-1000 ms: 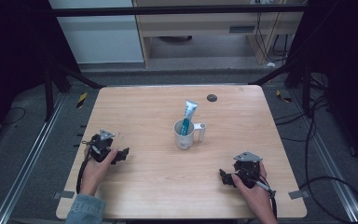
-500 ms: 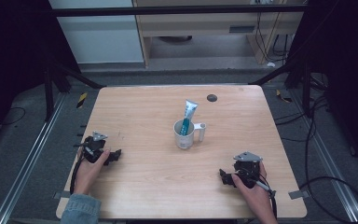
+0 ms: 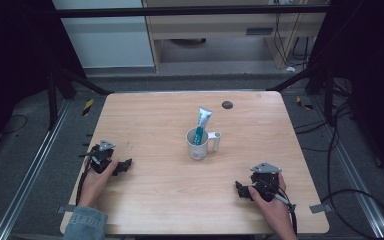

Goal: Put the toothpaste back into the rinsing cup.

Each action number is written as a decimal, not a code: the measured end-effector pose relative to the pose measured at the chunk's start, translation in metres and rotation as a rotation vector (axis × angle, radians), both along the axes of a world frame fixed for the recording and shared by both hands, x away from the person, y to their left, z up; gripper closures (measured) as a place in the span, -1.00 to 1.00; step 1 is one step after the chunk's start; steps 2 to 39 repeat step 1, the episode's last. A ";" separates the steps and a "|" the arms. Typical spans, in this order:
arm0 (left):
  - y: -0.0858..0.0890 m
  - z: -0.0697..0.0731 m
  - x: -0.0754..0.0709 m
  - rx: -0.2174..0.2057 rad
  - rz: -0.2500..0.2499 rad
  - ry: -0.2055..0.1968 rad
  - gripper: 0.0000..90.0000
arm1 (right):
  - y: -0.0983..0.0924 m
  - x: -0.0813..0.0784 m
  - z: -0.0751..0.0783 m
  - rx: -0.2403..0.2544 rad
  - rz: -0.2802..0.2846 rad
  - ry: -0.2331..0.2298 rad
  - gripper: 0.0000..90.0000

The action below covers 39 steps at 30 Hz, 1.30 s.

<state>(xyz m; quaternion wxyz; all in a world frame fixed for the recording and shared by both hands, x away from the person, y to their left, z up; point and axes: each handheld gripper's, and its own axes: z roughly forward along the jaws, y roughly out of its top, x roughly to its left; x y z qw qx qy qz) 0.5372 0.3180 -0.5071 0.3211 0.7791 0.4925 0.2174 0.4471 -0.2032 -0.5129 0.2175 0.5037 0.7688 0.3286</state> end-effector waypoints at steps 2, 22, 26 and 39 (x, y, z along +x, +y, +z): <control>0.000 0.000 0.000 0.002 0.003 0.003 -0.99 | 0.000 0.000 0.000 0.000 0.000 0.000 -0.99; 0.000 0.000 0.000 0.002 0.003 0.003 -0.99 | 0.000 0.000 0.000 0.000 0.000 0.000 -0.99; 0.000 0.000 0.000 0.002 0.003 0.003 -0.99 | 0.000 0.000 0.000 0.000 0.000 0.000 -0.99; 0.000 0.000 0.000 0.002 0.003 0.003 -0.99 | 0.000 0.000 0.000 0.000 0.000 0.000 -0.99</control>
